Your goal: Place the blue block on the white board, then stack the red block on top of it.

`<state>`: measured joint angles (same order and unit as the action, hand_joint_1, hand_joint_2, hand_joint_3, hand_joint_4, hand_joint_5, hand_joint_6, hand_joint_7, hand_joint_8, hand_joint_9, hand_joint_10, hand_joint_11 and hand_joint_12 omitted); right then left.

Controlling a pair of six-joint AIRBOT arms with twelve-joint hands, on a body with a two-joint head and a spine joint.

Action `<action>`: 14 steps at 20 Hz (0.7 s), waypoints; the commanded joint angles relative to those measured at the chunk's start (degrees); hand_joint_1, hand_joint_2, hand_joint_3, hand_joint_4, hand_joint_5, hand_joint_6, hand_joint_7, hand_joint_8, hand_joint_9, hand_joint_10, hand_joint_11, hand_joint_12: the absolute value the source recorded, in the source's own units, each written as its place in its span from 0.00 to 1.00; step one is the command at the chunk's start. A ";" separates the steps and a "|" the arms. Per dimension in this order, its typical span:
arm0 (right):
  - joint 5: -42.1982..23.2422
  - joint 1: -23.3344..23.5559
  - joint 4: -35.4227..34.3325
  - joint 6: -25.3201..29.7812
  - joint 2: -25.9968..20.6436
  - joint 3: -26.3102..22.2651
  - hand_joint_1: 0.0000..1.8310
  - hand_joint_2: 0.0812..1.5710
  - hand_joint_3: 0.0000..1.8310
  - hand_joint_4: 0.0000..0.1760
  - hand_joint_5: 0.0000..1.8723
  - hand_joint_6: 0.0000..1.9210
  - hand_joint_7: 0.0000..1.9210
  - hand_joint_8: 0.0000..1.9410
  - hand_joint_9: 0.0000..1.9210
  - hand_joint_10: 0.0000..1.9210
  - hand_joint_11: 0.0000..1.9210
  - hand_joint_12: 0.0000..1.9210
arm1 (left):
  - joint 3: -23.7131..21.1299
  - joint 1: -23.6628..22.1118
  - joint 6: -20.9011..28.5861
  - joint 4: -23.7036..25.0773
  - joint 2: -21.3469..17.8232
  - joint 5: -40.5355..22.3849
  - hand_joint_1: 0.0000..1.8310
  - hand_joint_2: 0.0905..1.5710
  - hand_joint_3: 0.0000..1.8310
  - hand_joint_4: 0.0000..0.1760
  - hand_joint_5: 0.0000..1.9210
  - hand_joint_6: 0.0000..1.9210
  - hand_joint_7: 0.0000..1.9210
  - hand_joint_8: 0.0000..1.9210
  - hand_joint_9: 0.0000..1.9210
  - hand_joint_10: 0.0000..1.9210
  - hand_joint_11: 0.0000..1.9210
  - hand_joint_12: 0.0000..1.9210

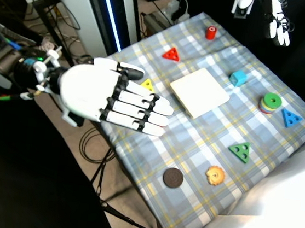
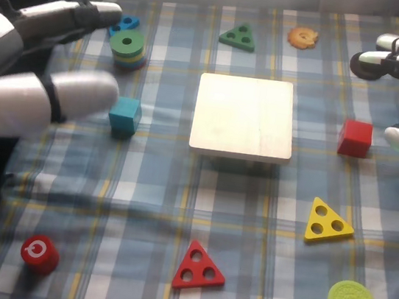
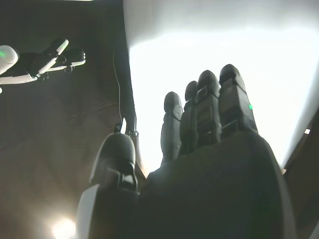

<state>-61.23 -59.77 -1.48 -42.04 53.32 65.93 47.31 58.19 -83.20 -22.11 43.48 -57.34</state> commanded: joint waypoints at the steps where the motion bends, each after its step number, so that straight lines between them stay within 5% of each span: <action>1: -6.77 0.67 -1.01 0.35 -0.02 0.28 0.32 0.80 0.00 0.00 0.22 0.00 0.19 0.00 0.20 0.00 0.10 0.26 | 0.22 -0.68 0.36 0.49 0.40 -6.16 0.32 0.62 0.01 0.99 0.20 0.00 0.15 0.00 0.12 0.01 0.01 0.21; 2: -6.65 0.67 -0.88 0.35 -0.02 0.30 0.32 0.80 0.00 0.00 0.21 0.00 0.19 0.00 0.20 0.00 0.10 0.26 | 0.31 -0.70 0.36 0.54 0.36 -5.94 0.31 0.62 0.01 1.00 0.19 0.00 0.14 0.00 0.12 0.00 0.01 0.21; 5: -6.63 0.73 -0.76 0.35 0.04 0.30 0.30 0.80 0.00 0.20 0.15 0.00 0.16 0.00 0.17 0.00 0.09 0.25 | 1.44 -1.47 -1.64 -0.31 0.64 -2.89 0.30 0.61 0.00 1.00 0.16 0.00 0.13 0.00 0.11 0.00 0.01 0.21; 8: -6.63 0.79 -0.51 0.35 0.09 0.29 0.29 0.80 0.00 0.28 0.10 0.00 0.15 0.00 0.18 0.00 0.12 0.26 | 1.46 -4.44 -14.07 -3.86 1.59 2.45 0.38 0.58 0.00 1.00 0.18 0.01 0.13 0.00 0.11 0.00 0.00 0.21; 11: -6.64 1.07 0.00 0.61 0.10 0.26 0.28 0.80 0.00 0.24 0.10 0.00 0.15 0.00 0.18 0.00 0.11 0.26 | 2.65 -6.44 -21.45 -6.72 3.19 5.94 0.38 0.59 0.00 0.97 0.24 0.01 0.17 0.00 0.13 0.00 0.02 0.21; 13: -6.64 1.31 0.55 0.81 0.12 0.26 0.29 0.81 0.00 0.20 0.11 0.00 0.16 0.00 0.18 0.00 0.10 0.25 | 3.48 -7.81 -26.23 -8.69 4.32 7.86 0.40 0.60 0.00 0.86 0.27 0.00 0.18 0.00 0.14 0.00 0.02 0.20; 14: -6.64 1.45 0.86 0.91 0.12 0.23 0.29 0.81 0.00 0.21 0.11 0.00 0.16 0.00 0.18 0.00 0.11 0.25 | 4.18 -9.23 -31.20 -10.20 5.39 9.92 0.42 0.61 0.00 0.93 0.28 0.00 0.19 0.00 0.14 0.00 0.01 0.18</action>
<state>-60.86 -59.27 0.23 -41.65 53.36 66.00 51.37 49.65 -114.10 -33.52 48.69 -42.44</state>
